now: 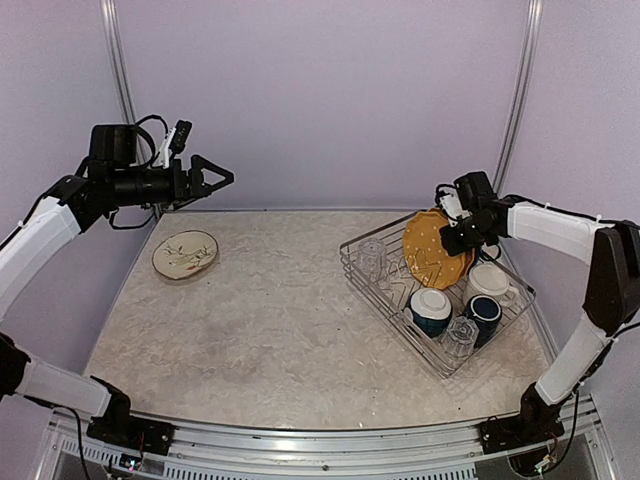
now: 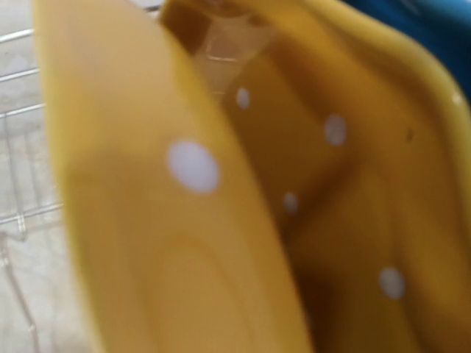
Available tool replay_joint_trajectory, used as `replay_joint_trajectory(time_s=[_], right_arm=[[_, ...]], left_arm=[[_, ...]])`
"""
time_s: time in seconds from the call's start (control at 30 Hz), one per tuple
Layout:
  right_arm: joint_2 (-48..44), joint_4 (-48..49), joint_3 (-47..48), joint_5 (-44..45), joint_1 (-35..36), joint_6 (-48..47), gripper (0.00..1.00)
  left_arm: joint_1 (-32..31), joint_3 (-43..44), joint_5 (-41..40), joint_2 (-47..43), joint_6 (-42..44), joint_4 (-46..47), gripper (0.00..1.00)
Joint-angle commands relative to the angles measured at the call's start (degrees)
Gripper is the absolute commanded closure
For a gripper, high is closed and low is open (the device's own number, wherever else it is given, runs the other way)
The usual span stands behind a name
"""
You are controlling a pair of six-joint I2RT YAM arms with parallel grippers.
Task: Unload the mixed dishes from the dish rack
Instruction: Grab the plate from the dish rack.
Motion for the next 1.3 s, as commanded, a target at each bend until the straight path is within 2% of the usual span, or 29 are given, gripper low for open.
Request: replay_joint_trajectory(time_s=[0.0, 0.1, 0.3, 0.73, 0.9, 1.13, 1.27], right_arm=[[0.73, 0.22, 0.59, -3.37, 0.49, -0.01, 0.73], [-0.56, -1.43, 1.57, -3.36, 1.22, 0.17, 0.80], [-4.96, -2.83, 2.29, -2.67, 2.09, 0.42, 1.00], [-14.49, -6.13, 4.73, -0.99, 2.54, 0.58, 1.00], [-20.16, -6.32, 3.61, -0.77, 2.54, 4.46, 1.00], [-28.02, 0.20, -2.10, -8.49, 2.52, 14.49, 1.00], [-30.32, 4.65, -3.99, -15.66, 2.54, 20.83, 1.00]], left_arm=[[0.05, -0.75, -0.43, -0.74, 0.92, -1.13, 0.01], [-0.01, -0.83, -0.70, -0.68, 0.93, -1.30, 0.01], [0.02, -0.75, -0.59, -0.43, 0.68, -1.44, 0.01], [0.04, -0.88, -0.83, 1.50, -0.43, -1.05, 0.01], [-0.16, -0.67, -0.98, 2.67, -1.18, -1.14, 0.01], [-2.62, 1.00, -2.66, 5.36, -4.90, -0.83, 0.01], [-4.14, 0.04, 0.67, 7.64, -12.36, 3.24, 0.01]])
